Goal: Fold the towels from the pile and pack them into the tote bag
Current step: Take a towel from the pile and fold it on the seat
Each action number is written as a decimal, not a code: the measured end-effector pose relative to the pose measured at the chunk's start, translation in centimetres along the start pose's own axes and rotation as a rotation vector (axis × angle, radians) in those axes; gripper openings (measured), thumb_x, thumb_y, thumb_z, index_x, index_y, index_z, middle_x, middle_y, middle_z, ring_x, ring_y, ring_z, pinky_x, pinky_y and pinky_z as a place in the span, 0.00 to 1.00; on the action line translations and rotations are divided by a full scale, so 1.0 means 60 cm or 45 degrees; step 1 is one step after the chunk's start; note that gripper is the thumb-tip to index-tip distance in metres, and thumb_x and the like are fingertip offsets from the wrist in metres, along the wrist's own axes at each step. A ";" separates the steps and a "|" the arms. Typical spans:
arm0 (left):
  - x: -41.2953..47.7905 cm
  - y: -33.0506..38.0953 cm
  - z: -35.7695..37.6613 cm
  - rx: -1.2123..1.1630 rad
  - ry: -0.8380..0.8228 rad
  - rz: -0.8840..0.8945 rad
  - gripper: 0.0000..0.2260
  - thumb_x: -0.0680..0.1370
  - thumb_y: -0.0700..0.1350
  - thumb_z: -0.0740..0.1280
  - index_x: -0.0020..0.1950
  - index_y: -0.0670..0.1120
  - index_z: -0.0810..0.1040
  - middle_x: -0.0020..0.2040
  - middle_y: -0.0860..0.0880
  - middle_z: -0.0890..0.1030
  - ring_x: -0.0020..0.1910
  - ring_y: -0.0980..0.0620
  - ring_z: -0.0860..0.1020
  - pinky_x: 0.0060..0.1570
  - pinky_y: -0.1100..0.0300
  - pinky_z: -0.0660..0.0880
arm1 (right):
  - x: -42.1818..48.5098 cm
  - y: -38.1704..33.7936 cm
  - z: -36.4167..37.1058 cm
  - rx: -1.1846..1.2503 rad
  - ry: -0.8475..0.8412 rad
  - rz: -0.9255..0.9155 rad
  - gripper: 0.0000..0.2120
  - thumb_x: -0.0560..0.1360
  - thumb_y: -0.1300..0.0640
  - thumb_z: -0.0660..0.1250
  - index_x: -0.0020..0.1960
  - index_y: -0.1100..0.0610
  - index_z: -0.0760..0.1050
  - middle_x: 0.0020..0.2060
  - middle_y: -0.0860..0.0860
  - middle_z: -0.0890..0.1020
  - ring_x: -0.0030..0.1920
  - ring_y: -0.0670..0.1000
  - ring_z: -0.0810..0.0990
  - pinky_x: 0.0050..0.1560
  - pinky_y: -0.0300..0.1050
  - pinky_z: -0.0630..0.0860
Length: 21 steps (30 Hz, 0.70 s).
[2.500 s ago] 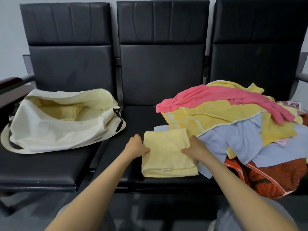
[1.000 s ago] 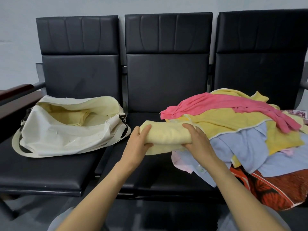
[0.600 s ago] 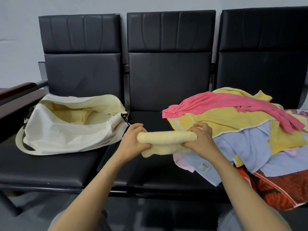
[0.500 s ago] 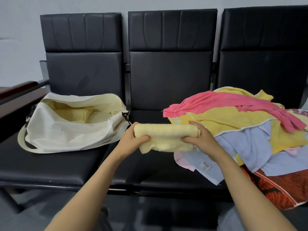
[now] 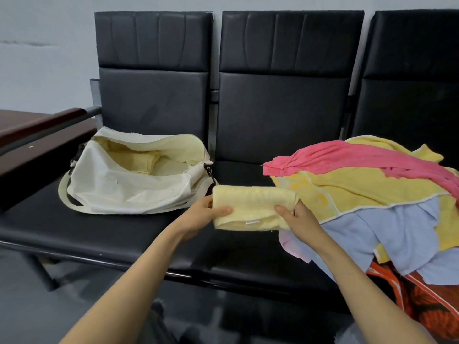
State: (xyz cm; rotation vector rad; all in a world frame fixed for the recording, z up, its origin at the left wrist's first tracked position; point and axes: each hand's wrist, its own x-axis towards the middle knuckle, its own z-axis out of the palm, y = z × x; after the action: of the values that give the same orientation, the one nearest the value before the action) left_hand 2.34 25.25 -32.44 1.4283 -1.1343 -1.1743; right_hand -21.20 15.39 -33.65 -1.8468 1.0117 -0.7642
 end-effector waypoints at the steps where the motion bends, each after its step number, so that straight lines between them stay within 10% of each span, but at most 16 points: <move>1: -0.001 0.000 -0.009 -0.005 -0.017 -0.028 0.16 0.77 0.40 0.68 0.64 0.41 0.74 0.58 0.47 0.81 0.57 0.49 0.80 0.54 0.59 0.78 | 0.005 0.004 0.008 0.003 -0.052 0.033 0.14 0.80 0.55 0.63 0.65 0.54 0.71 0.55 0.46 0.80 0.58 0.48 0.78 0.55 0.40 0.75; 12: 0.062 0.060 -0.237 0.399 0.513 0.179 0.09 0.77 0.39 0.68 0.55 0.49 0.74 0.48 0.56 0.78 0.47 0.58 0.77 0.43 0.68 0.73 | 0.210 -0.145 0.156 -0.109 -0.181 -0.132 0.21 0.79 0.54 0.64 0.70 0.52 0.65 0.57 0.48 0.76 0.56 0.48 0.75 0.52 0.40 0.71; 21: 0.142 0.023 -0.438 1.246 0.763 -0.094 0.22 0.81 0.51 0.60 0.70 0.40 0.63 0.60 0.43 0.77 0.56 0.40 0.77 0.56 0.46 0.74 | 0.405 -0.171 0.348 -0.138 -0.276 -0.116 0.28 0.77 0.50 0.66 0.74 0.53 0.63 0.65 0.52 0.75 0.65 0.54 0.73 0.60 0.45 0.72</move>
State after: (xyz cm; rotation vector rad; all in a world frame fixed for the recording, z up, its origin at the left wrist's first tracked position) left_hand 29.19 19.30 -29.38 2.3480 -1.2519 -0.1073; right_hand 10.81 5.49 -31.02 -2.0308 0.8490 -0.5561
